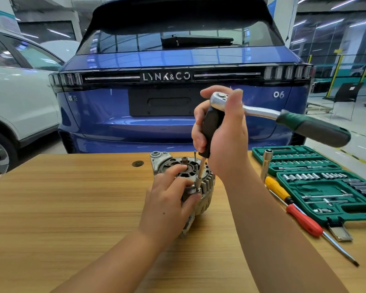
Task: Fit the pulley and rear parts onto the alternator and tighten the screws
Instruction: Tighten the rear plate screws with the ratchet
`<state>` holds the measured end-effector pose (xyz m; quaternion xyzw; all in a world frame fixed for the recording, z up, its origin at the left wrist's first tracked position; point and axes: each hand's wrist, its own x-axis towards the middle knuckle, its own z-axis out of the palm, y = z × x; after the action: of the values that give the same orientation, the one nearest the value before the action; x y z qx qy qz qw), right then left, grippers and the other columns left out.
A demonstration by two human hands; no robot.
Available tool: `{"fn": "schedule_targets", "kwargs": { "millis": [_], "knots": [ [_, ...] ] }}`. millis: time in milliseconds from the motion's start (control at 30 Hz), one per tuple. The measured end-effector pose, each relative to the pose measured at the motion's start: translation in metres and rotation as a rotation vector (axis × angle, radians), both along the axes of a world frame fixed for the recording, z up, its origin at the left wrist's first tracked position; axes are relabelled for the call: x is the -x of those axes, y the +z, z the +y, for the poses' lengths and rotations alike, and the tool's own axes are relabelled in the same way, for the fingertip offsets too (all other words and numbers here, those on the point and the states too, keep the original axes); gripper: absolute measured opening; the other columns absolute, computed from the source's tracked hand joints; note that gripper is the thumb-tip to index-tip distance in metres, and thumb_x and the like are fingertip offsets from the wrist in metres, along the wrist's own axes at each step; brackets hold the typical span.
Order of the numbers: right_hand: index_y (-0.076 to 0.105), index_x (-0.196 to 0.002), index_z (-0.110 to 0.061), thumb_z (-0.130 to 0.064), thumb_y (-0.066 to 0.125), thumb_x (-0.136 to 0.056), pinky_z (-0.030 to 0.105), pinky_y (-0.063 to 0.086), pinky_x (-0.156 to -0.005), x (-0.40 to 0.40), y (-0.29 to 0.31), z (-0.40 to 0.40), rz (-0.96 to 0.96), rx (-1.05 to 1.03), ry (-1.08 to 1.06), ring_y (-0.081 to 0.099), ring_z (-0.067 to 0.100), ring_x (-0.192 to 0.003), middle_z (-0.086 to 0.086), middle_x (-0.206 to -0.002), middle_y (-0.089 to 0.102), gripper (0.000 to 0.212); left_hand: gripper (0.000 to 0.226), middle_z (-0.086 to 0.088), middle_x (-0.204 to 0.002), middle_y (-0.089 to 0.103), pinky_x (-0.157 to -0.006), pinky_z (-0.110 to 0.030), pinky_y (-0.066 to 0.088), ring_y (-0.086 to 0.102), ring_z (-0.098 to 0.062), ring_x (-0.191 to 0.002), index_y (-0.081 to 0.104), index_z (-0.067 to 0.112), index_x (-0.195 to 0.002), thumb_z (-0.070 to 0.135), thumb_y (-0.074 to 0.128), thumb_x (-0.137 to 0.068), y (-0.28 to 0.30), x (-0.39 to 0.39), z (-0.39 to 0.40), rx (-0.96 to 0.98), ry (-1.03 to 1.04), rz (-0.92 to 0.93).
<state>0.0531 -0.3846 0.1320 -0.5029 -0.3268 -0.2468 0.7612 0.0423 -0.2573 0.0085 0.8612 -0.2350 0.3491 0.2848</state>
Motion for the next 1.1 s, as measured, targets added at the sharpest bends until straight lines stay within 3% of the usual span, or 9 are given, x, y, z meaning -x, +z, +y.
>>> {"fn": "schedule_targets", "kwargs": {
  "millis": [67,200,300,400,500,600,767,1033,1100],
  "knots": [
    [0.060,-0.099,-0.025,-0.063,0.037,-0.093,0.026,0.033,-0.042,-0.004,0.004,0.001,0.035,0.026,0.022,0.041,0.018,-0.040,0.002,-0.071,0.053,0.045,0.037,0.004,-0.128,0.062,-0.089,-0.040,0.044,0.053,-0.016,-0.114,0.069,0.018,-0.112,0.024,0.083,-0.079,0.006,0.003,-0.004,-0.041,0.027,0.004],
    [0.063,-0.095,-0.028,-0.062,0.041,-0.090,0.025,0.035,-0.044,-0.007,0.009,0.001,0.085,0.088,0.132,0.040,0.018,-0.039,0.002,-0.069,0.051,0.041,0.034,0.026,-0.110,0.056,-0.096,-0.030,0.027,0.049,0.001,-0.110,0.061,0.032,-0.126,0.037,0.065,-0.093,0.023,0.006,-0.007,0.081,0.018,0.156],
    [0.064,-0.094,-0.022,-0.058,0.042,-0.091,0.024,0.035,-0.046,-0.009,0.013,0.000,0.180,0.104,0.266,0.037,0.016,-0.038,0.004,-0.068,0.051,0.043,0.031,0.030,-0.105,0.051,-0.099,-0.027,0.031,0.043,0.014,-0.111,0.061,0.032,-0.127,0.031,0.063,-0.096,0.022,0.009,-0.007,0.124,-0.039,0.202],
    [0.061,-0.099,-0.014,-0.050,0.037,-0.097,0.027,0.038,-0.050,-0.011,0.017,-0.004,0.265,0.136,0.313,0.041,0.019,-0.043,0.007,-0.071,0.053,0.044,0.029,0.027,-0.110,0.053,-0.112,-0.045,0.037,0.041,-0.018,-0.136,0.059,0.033,-0.129,0.035,0.057,-0.100,0.023,0.010,-0.010,0.172,-0.063,0.349],
    [0.058,-0.106,-0.011,-0.043,0.038,-0.100,0.030,0.046,-0.058,-0.009,0.020,-0.006,0.310,0.131,0.320,0.051,0.022,-0.055,0.007,-0.076,0.058,0.038,0.026,0.013,-0.117,0.065,-0.106,-0.054,0.042,0.041,-0.032,-0.138,0.061,0.032,-0.119,0.047,0.050,-0.101,0.029,0.003,-0.012,0.180,-0.084,0.432],
    [0.055,-0.102,-0.010,-0.035,0.039,-0.100,0.030,0.047,-0.059,-0.005,0.020,-0.006,0.321,0.042,0.323,0.052,0.023,-0.058,0.008,-0.076,0.059,0.030,0.026,0.010,-0.109,0.065,-0.099,-0.052,0.047,0.047,-0.030,-0.130,0.063,0.032,-0.113,0.049,0.049,-0.100,0.032,-0.001,-0.012,0.169,-0.080,0.429],
    [0.053,-0.096,-0.009,-0.028,0.037,-0.091,0.029,0.036,-0.057,-0.002,0.021,0.000,0.288,0.026,0.283,0.046,0.023,-0.055,0.012,-0.075,0.058,0.025,0.020,0.019,-0.096,0.066,-0.087,-0.043,0.054,0.059,-0.012,-0.103,0.063,0.035,-0.109,0.048,0.051,-0.100,0.030,-0.006,-0.008,0.176,-0.116,0.420],
    [0.061,-0.068,-0.006,-0.020,0.044,-0.084,0.026,0.045,-0.053,-0.002,0.039,0.008,0.524,-0.141,0.224,0.058,0.021,-0.056,0.009,-0.069,0.061,0.028,0.016,0.020,-0.094,0.066,-0.081,-0.035,0.054,0.059,-0.002,-0.094,0.060,0.043,-0.107,0.051,0.048,-0.100,0.033,-0.009,-0.005,0.119,-0.129,0.477],
    [0.060,-0.072,-0.007,-0.017,0.044,-0.086,0.028,0.049,-0.056,0.000,0.043,0.007,0.550,-0.131,0.231,0.059,0.021,-0.057,0.011,-0.074,0.064,0.024,0.015,0.022,-0.093,0.065,-0.081,-0.031,0.054,0.058,0.002,-0.093,0.059,0.043,-0.106,0.050,0.048,-0.100,0.035,-0.010,-0.004,0.108,-0.132,0.485]
  ]
}}
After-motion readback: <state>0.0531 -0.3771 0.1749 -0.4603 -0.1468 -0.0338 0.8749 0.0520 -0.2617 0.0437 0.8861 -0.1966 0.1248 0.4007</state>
